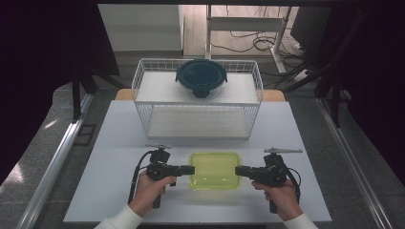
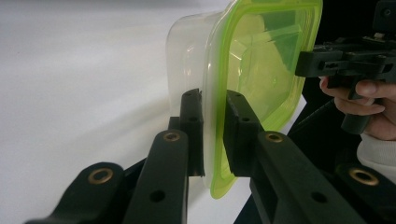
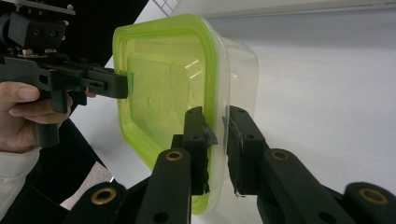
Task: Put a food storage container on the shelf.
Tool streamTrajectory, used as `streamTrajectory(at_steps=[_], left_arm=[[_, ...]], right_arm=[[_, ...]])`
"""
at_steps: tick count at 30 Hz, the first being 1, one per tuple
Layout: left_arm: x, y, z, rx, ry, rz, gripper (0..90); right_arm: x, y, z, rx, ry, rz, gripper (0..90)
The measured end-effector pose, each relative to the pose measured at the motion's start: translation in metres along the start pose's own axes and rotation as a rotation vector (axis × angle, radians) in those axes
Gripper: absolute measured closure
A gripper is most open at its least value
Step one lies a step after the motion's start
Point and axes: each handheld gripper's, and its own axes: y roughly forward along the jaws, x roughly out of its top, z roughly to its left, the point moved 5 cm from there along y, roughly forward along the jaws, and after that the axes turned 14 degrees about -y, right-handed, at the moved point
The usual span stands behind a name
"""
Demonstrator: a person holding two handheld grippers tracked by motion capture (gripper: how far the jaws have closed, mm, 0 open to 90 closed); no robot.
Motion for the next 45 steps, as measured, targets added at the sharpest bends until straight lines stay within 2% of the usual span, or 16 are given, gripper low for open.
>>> streamTrajectory(at_steps=[5, 8, 11, 19, 22, 25, 31, 34, 38, 45], left_arm=[[0.001, -0.005, -0.004, -0.01, 0.013, -0.009, 80.2], [0.002, -0.008, -0.008, 0.004, 0.042, -0.02, 80.1], [0.003, -0.009, -0.009, 0.007, 0.047, -0.023, 80.2], [0.008, -0.017, -0.016, 0.014, 0.079, -0.036, 80.2], [0.014, -0.024, -0.021, 0.014, 0.099, -0.053, 80.0], [0.021, -0.028, -0.023, 0.03, 0.114, -0.065, 80.0], [0.039, -0.035, -0.025, 0.021, 0.114, -0.071, 80.0], [0.047, -0.041, -0.033, 0.019, 0.129, -0.082, 79.8], [0.057, -0.05, -0.044, 0.025, 0.172, -0.092, 79.6], [0.071, -0.065, -0.061, 0.019, 0.207, -0.118, 79.6]], right_arm=[[0.003, -0.003, 0.004, 0.004, -0.01, -0.013, 77.7], [0.006, -0.005, 0.007, -0.002, -0.029, -0.02, 77.7], [0.009, -0.006, 0.009, -0.025, -0.064, -0.018, 77.8], [0.018, -0.008, 0.013, -0.028, -0.09, -0.036, 78.1], [0.023, -0.009, 0.013, -0.029, -0.094, -0.044, 78.3], [0.029, -0.006, 0.013, -0.031, -0.102, -0.051, 78.4], [0.043, -0.001, 0.011, -0.023, -0.101, -0.069, 78.5], [0.053, -0.003, 0.01, -0.015, -0.111, -0.084, 78.4], [0.064, -0.008, 0.012, -0.011, -0.122, -0.108, 78.5], [0.084, -0.018, 0.02, -0.015, -0.152, -0.139, 78.5]])
